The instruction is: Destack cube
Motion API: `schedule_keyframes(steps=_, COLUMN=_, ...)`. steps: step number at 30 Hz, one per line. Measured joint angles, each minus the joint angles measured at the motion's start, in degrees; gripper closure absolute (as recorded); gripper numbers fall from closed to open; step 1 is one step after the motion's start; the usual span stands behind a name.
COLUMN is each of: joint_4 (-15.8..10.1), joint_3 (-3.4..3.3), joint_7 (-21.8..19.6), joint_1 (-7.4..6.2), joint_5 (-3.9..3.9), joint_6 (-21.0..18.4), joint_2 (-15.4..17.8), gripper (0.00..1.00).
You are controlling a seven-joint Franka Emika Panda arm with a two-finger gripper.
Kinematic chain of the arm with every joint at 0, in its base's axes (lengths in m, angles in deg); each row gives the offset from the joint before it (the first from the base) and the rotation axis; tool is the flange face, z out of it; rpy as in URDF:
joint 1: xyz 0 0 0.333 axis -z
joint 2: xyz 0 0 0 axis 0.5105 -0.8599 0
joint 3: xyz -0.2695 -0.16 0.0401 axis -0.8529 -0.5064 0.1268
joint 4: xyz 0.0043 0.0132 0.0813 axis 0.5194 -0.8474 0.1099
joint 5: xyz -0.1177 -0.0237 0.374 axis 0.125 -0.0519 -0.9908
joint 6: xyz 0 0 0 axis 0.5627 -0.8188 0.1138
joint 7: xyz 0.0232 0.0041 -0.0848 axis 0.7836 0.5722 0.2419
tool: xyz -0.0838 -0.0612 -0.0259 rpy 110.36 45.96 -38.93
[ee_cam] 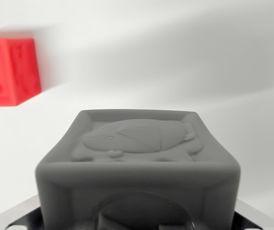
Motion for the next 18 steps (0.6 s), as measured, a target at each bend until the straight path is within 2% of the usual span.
schedule_keyframes(steps=18, joint_4=-3.5, joint_3=-1.36, joint_7=3.1, joint_1=2.15, joint_5=-0.21, joint_6=0.9, joint_2=2.5, gripper=1.00)
